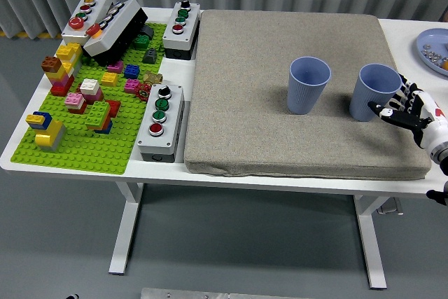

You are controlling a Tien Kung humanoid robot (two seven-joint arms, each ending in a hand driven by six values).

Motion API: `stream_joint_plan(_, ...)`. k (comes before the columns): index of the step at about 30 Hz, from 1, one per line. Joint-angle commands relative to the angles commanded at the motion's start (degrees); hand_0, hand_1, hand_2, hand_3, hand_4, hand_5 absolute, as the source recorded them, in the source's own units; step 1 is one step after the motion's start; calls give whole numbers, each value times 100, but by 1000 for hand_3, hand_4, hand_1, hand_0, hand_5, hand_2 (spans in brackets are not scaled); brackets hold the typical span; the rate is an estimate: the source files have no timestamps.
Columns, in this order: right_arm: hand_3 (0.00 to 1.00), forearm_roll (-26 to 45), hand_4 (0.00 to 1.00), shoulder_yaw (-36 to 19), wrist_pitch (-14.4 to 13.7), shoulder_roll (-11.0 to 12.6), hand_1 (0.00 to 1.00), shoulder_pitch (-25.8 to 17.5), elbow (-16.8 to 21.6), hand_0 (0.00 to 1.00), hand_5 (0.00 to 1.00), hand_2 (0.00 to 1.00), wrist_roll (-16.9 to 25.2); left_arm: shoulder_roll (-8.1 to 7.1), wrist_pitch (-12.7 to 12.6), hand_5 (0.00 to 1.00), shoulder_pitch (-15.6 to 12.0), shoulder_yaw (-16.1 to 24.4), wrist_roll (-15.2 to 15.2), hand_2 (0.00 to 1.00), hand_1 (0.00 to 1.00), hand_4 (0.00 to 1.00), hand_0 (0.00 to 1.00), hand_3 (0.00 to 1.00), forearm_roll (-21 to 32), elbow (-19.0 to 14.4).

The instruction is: Pick cup pour cup place

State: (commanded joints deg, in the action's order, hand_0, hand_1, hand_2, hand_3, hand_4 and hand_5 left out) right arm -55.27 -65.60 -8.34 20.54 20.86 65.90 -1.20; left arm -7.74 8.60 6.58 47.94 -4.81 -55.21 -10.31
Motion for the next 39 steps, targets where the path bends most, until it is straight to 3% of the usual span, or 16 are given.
stream_joint_plan(5, 998, 0, 864, -200, 44, 233, 940, -328, 436, 964, 313, 998, -52, -1, -3, 998, -9, 68, -1, 820, 783, 559, 823, 750, -42, 0)
stream_joint_plan(14, 998, 39, 865, -372, 42, 345, 941, -317, 529, 964, 317, 998, -44, -14, 2, 998, -5, 59, 3, 820, 783, 559, 823, 750, -24, 0)
stream_joint_plan(18, 998, 90, 867, -356, -69, 387, 935, -63, 502, 963, 324, 998, -34, -21, -2, 998, 3, 73, 2, 818, 783, 559, 824, 750, -23, 0)
stream_joint_plan(21, 998, 314, 867, -403, -318, 419, 935, 308, 459, 963, 324, 998, -25, -47, 4, 998, 22, 44, 0, 818, 783, 559, 824, 750, -9, 0)
stream_joint_plan(22, 866, 373, 833, -417, -368, 422, 843, 382, 434, 913, 376, 872, -9, -53, 3, 998, 30, 36, 1, 818, 783, 559, 825, 750, -2, 0)
stream_joint_plan(27, 866, 844, 833, -508, -733, 392, 843, 858, 144, 913, 376, 872, 113, -108, 1, 998, 73, -24, 17, 818, 783, 559, 825, 750, 70, 0)
stream_joint_plan(28, 769, 815, 775, -535, -775, 374, 743, 908, 82, 831, 771, 736, 84, -115, -5, 998, 72, 9, 23, 817, 783, 559, 825, 750, 66, 0)
stream_joint_plan(33, 769, 636, 775, -642, -1005, 228, 743, 1136, -274, 831, 771, 736, 90, -129, -27, 998, 51, 82, 39, 817, 783, 559, 825, 750, 48, 0)
stream_joint_plan(34, 719, 668, 785, -687, -1033, 171, 717, 1179, -354, 824, 998, 691, 131, -123, -30, 998, 47, 79, 41, 819, 784, 558, 823, 750, 47, 0)
stream_joint_plan(39, 719, 613, 785, -831, -1017, -75, 717, 1293, -529, 824, 998, 691, 146, -86, -31, 998, 28, 62, 40, 819, 784, 558, 823, 750, 52, 0)
